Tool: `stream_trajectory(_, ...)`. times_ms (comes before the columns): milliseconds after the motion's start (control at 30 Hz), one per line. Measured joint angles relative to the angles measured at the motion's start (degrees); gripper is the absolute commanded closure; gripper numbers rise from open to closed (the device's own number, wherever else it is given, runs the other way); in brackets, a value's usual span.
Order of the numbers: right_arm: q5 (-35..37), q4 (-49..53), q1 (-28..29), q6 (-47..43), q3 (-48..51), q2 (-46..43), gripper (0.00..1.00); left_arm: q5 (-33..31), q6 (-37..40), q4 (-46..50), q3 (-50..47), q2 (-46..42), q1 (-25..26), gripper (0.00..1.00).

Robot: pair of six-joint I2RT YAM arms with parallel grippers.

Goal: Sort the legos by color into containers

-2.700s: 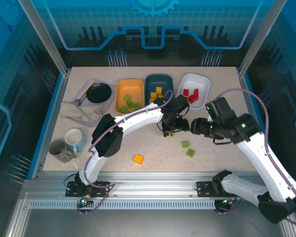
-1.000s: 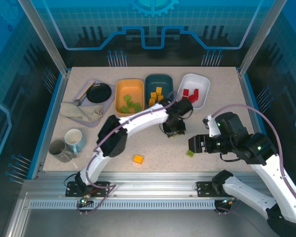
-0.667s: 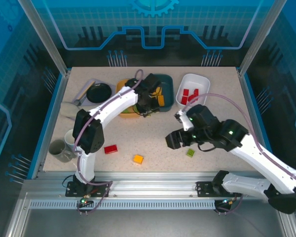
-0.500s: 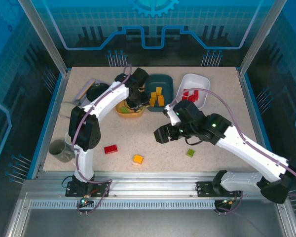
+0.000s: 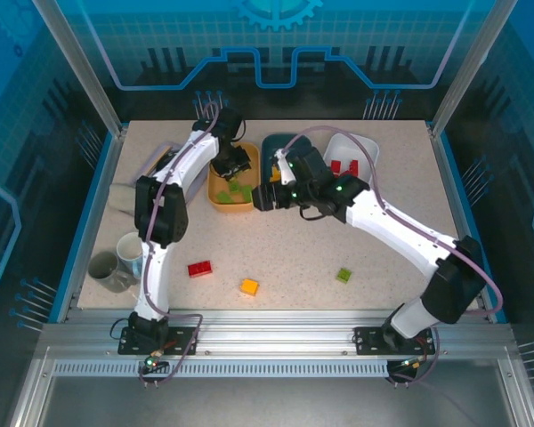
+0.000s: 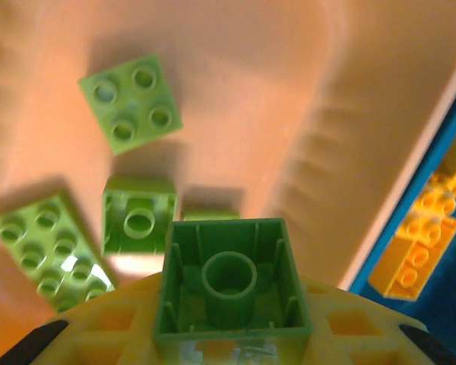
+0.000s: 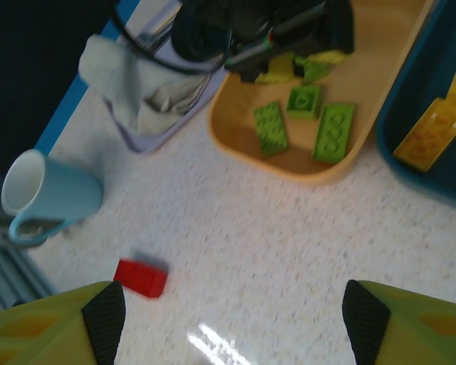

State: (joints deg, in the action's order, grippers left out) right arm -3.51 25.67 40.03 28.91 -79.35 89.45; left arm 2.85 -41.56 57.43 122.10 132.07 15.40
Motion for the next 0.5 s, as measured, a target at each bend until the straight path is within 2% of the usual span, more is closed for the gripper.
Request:
stream_trajectory(200, -0.6, -1.7, -4.4, 1.7, -2.8, 5.1, 0.22, 1.8, 0.2, -0.8, 6.6, 6.8, -0.2, 0.66)
stream_trajectory(500, -1.5, -1.0, -4.7, 2.2, -4.0, 6.4, 0.22, 4.2, -1.9, -0.7, 7.3, 9.4, -0.2, 0.56)
